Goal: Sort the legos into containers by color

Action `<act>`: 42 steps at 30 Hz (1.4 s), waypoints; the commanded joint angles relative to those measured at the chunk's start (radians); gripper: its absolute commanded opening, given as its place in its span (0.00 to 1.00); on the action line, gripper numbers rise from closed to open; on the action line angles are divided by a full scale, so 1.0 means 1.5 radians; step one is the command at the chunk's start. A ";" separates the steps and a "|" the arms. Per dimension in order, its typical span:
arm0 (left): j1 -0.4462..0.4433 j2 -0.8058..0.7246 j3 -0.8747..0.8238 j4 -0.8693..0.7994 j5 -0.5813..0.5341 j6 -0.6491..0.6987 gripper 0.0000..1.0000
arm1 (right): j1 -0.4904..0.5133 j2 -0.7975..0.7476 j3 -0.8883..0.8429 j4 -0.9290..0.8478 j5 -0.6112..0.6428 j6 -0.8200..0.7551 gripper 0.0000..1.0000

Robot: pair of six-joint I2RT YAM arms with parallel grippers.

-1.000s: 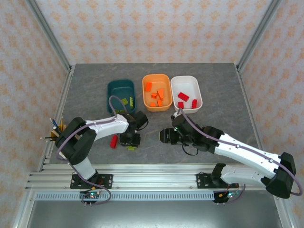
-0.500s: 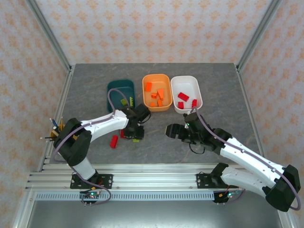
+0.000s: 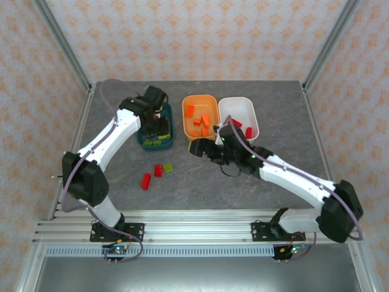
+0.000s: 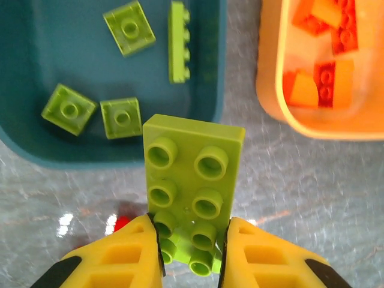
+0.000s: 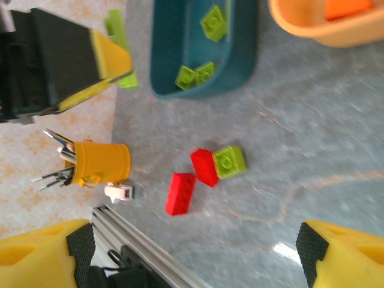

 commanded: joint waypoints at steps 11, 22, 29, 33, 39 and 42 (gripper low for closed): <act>0.101 0.292 0.233 0.014 -0.072 0.066 0.22 | 0.010 0.213 0.219 0.090 0.066 0.018 0.86; 0.100 0.315 0.343 -0.016 -0.081 0.035 0.27 | 0.017 0.225 0.224 0.022 0.056 -0.037 0.84; 0.099 0.051 0.093 0.018 -0.093 -0.056 0.65 | 0.131 0.302 0.334 -0.225 0.117 -0.154 0.71; 0.099 -0.141 -0.094 0.005 -0.144 -0.102 0.71 | 0.206 0.371 0.425 -0.320 0.183 -0.142 0.67; 0.099 -0.416 -0.288 -0.088 -0.223 -0.199 0.72 | 0.291 0.510 0.581 -0.427 0.230 -0.027 0.63; 0.099 -0.527 -0.346 -0.154 -0.237 -0.238 0.73 | 0.319 0.563 0.635 -0.448 0.256 0.029 0.63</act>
